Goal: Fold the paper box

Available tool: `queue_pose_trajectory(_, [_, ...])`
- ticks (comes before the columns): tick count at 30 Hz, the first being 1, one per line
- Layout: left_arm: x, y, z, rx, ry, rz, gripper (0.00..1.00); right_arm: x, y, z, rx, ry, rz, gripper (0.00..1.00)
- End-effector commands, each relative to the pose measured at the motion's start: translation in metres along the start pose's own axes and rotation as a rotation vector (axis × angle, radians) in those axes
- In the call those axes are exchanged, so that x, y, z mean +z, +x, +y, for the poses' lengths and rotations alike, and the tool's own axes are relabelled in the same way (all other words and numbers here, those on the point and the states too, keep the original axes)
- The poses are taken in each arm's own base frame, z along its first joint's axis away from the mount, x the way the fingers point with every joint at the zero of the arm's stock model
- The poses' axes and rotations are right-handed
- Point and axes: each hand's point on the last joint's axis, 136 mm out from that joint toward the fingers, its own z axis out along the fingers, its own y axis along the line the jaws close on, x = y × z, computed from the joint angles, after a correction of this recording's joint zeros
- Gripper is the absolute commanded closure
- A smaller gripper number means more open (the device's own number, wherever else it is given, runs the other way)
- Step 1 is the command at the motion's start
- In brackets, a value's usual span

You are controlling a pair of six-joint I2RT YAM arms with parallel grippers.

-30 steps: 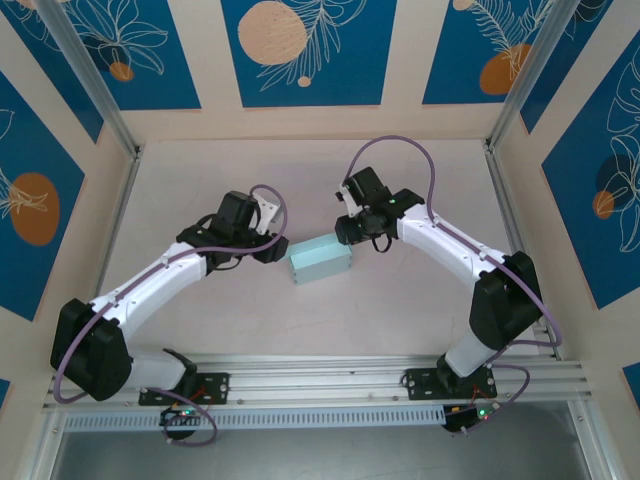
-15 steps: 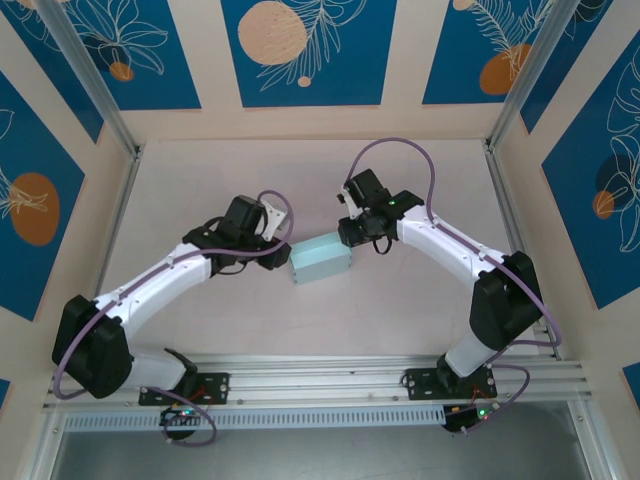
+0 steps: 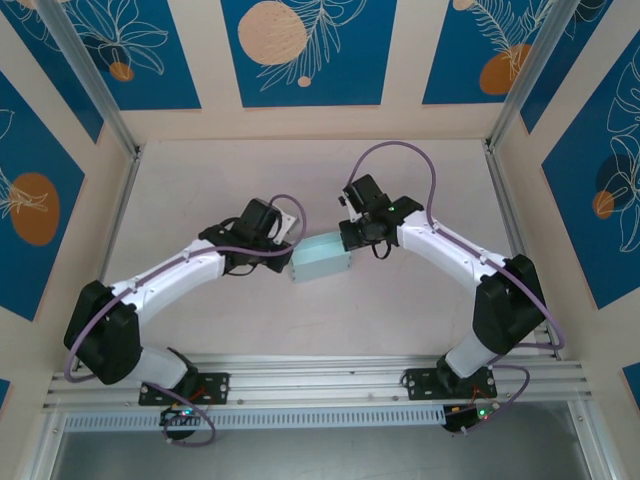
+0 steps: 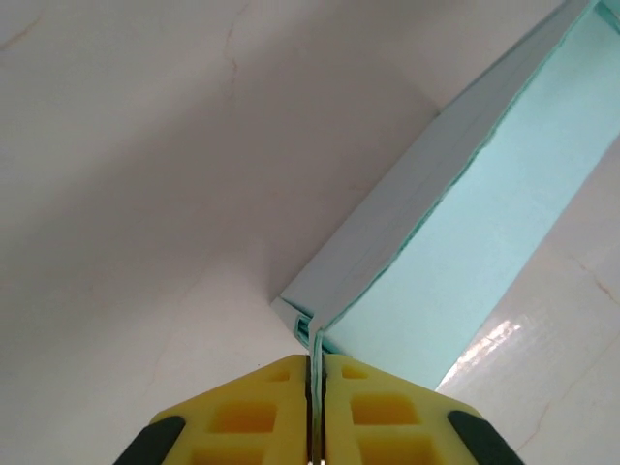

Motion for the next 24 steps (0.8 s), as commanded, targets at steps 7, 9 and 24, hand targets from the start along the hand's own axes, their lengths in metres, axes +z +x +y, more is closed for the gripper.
queue_pose_trajectory(7, [0.007,-0.029,-0.014,-0.057,0.007,-0.089,0.87,-0.006,0.001,0.014,0.059,0.073,-0.062,0.98])
queue_pose_trajectory(9, [0.009,-0.03,-0.014,-0.064,0.005,-0.091,0.8,-0.005,0.0,0.016,0.063,0.083,-0.062,0.98])
queue_pose_trajectory(24, [-0.023,-0.029,0.018,-0.004,-0.189,-0.095,0.47,-0.012,-0.003,0.014,0.035,0.115,-0.086,0.99])
